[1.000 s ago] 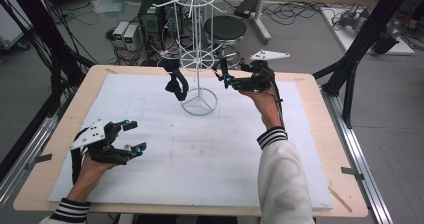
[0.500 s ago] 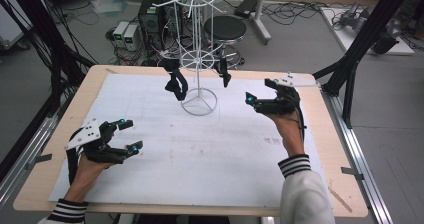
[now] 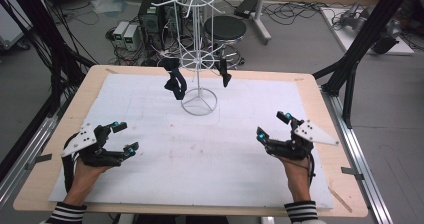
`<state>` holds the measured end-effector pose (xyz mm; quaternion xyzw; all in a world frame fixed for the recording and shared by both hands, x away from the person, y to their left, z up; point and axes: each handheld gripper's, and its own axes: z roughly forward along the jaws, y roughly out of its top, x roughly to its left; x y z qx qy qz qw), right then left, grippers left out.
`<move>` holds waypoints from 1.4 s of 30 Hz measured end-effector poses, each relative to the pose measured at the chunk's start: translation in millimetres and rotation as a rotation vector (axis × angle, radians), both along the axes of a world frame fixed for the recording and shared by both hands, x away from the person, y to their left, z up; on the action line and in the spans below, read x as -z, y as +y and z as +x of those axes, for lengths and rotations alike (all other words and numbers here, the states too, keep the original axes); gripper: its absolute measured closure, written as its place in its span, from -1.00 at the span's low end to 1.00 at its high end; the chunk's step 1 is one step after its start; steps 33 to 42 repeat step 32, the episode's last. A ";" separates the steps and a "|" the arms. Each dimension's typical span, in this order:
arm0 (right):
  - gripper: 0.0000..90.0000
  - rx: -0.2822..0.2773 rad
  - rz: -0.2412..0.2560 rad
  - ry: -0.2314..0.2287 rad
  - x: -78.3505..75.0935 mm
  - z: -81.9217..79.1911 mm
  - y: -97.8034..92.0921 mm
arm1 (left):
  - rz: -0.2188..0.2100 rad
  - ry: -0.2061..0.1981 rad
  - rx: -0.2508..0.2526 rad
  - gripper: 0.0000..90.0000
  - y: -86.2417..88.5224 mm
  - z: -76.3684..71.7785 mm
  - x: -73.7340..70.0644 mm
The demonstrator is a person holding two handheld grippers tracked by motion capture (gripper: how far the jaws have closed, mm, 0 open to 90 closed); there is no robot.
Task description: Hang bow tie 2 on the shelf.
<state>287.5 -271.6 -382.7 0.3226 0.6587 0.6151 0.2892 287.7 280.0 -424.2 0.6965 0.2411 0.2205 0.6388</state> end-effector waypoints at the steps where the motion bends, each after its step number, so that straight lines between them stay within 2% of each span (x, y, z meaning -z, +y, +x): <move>1: -0.75 0.003 0.010 0.003 6.2 -4.1 -0.3 | -0.002 0.001 -0.008 -0.64 1.4 -0.9 2.1; 4: -0.75 0.019 0.014 -0.001 28.6 -15.0 -2.9 | -0.004 -0.008 -0.025 -0.64 5.5 -5.5 11.5; 5: -0.75 0.019 0.014 -0.001 28.6 -15.0 -2.9 | -0.004 -0.008 -0.025 -0.64 5.5 -5.5 11.5; 6: -0.78 0.026 -0.007 0.037 32.7 -17.1 -3.4 | -0.004 -0.012 -0.027 -0.64 5.7 -6.7 13.9; 7: -0.78 0.026 -0.007 0.037 32.7 -17.1 -3.4 | -0.005 -0.013 -0.029 -0.64 5.7 -7.6 15.9; 8: -0.78 0.027 0.013 -0.001 37.9 -21.0 -3.4 | -0.006 -0.018 -0.026 -0.64 5.4 -8.1 17.4; 13: -0.78 0.037 0.020 -0.003 52.6 -25.3 -5.6 | -0.007 -0.044 -0.026 -0.64 -0.1 -11.1 21.4; 14: -0.78 0.045 0.011 0.005 59.6 -26.7 -6.2 | -0.007 -0.049 -0.025 -0.64 -0.8 -11.4 22.3; 18: -0.78 0.044 -0.012 -0.002 69.8 -25.9 -5.2 | -0.008 -0.062 -0.028 -0.64 -2.7 -12.4 26.2; 19: -0.78 0.044 -0.012 -0.002 69.8 -25.9 -5.2 | -0.007 -0.066 -0.029 -0.64 -2.9 -12.9 27.1; 20: -0.78 0.051 -0.012 -0.022 70.0 -27.8 -3.9 | -0.008 -0.072 -0.032 -0.64 -3.3 -13.4 28.0; 24: -0.78 0.055 0.001 -0.015 70.4 -28.1 -4.3 | -0.025 -0.094 -0.047 -0.64 -2.6 -15.8 28.9; 30: -0.78 0.053 0.005 -0.039 71.4 -29.8 -5.3 | -0.058 -0.093 -0.062 -0.64 0.0 -16.6 30.2; 42: -0.78 0.054 0.003 -0.042 71.4 -29.8 -4.8 | -0.060 -0.092 -0.064 -0.64 0.2 -16.5 30.2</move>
